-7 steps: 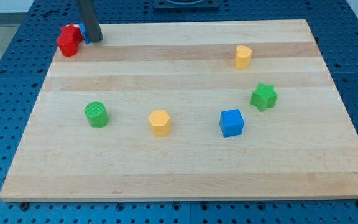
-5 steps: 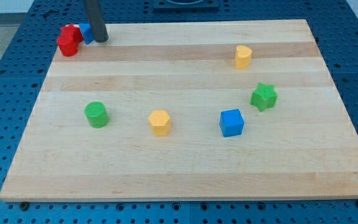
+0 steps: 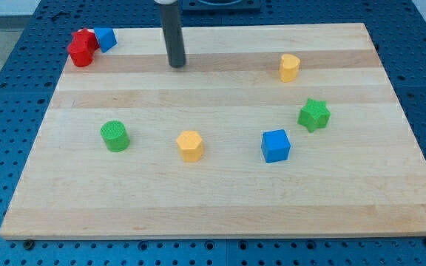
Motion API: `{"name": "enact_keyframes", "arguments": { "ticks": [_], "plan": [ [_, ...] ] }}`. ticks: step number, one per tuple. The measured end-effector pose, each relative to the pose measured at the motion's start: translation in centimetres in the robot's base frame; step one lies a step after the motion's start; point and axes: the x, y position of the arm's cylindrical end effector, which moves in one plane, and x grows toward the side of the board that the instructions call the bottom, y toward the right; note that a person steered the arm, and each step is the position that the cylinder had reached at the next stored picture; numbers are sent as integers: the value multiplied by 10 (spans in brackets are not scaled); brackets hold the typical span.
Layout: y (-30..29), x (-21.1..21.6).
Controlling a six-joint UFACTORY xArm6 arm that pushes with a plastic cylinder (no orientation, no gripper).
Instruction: Nudge blue cube left a bit
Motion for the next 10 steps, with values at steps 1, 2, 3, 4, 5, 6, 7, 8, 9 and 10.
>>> {"name": "enact_keyframes", "arguments": {
  "ticks": [1,2,3,4,5,6,7,8,9,10],
  "plan": [
    [31,29],
    [63,51],
    [96,62],
    [137,70],
    [187,63],
    [240,61],
    [298,74],
    [318,89],
    [319,91],
    [329,113]
  ]
}}
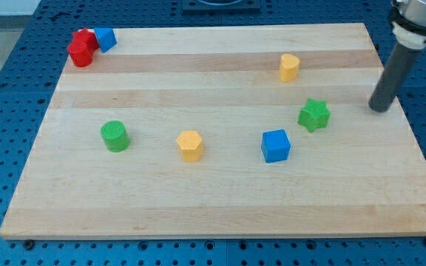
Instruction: Nudge blue cube left a bit
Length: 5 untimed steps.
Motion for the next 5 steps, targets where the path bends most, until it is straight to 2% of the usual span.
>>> {"name": "enact_keyframes", "arguments": {
  "ticks": [2,3,5],
  "plan": [
    [10,84],
    [4,104],
    [-77,101]
  ]
}}
